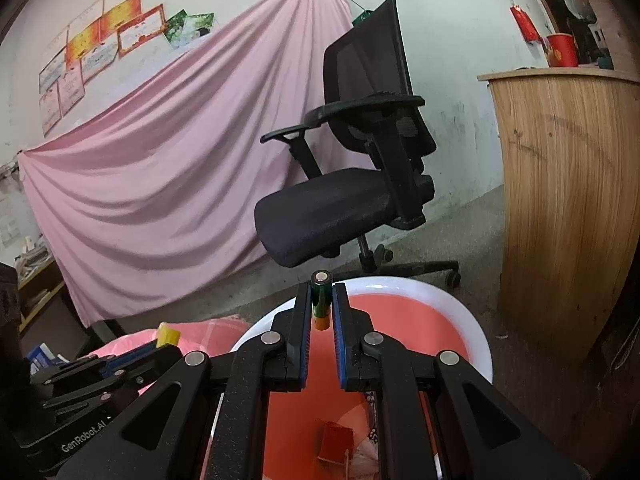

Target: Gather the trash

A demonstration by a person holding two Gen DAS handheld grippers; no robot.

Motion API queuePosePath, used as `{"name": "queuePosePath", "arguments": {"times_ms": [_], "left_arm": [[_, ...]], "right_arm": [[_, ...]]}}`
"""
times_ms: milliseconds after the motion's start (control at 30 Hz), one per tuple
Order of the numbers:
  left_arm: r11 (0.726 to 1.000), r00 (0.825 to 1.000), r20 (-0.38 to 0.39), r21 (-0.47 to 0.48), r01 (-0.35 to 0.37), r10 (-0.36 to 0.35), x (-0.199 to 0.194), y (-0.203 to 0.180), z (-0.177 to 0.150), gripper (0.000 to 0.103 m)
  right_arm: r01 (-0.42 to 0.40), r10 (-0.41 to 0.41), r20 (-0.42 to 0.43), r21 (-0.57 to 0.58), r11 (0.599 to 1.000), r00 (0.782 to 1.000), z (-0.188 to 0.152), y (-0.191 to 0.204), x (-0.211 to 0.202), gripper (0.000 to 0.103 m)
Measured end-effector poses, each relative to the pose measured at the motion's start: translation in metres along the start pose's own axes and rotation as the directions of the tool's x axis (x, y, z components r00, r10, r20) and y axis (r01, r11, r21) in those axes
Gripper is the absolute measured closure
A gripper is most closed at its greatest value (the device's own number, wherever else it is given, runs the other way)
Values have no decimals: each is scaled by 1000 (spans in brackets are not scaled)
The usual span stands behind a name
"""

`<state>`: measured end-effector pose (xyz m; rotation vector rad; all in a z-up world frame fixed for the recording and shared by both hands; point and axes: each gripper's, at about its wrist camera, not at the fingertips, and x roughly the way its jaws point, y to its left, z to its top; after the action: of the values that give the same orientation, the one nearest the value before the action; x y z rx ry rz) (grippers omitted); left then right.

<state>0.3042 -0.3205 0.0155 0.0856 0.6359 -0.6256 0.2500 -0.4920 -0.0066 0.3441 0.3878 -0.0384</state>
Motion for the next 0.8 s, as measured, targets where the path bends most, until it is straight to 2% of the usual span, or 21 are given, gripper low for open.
{"name": "queuePosePath", "arguments": {"times_ms": [267,433,500,633,667,733,800], "left_arm": [[998,997,-78,-54,25,-30,15,10,-2,90],[997,997,-81,-71,13,-19,14,16,-3,87],[997,997,-79,-72,5,-10,12,17,-5,80],[997,998,-65,-73,-11,6,6,19,-5,78],[997,998,-63,-74,-16,11,5,20,-5,78],[996,998,-54,-82,-31,26,-1,23,-5,72],[995,998,-40,-91,-49,45,-7,26,-6,65]], "right_arm": [[1,0,-44,6,1000,999,-2,0,6,94],[6,-5,-75,8,1000,997,-3,-1,11,93],[8,-7,-81,7,1000,997,-4,-1,12,93],[12,-12,-82,-1,1000,997,-4,0,12,92],[15,-15,-82,-4,1000,997,-4,1,11,91],[17,-18,-78,-5,1000,997,-4,3,11,73],[17,-17,-77,-8,1000,997,-4,4,11,71]]}}
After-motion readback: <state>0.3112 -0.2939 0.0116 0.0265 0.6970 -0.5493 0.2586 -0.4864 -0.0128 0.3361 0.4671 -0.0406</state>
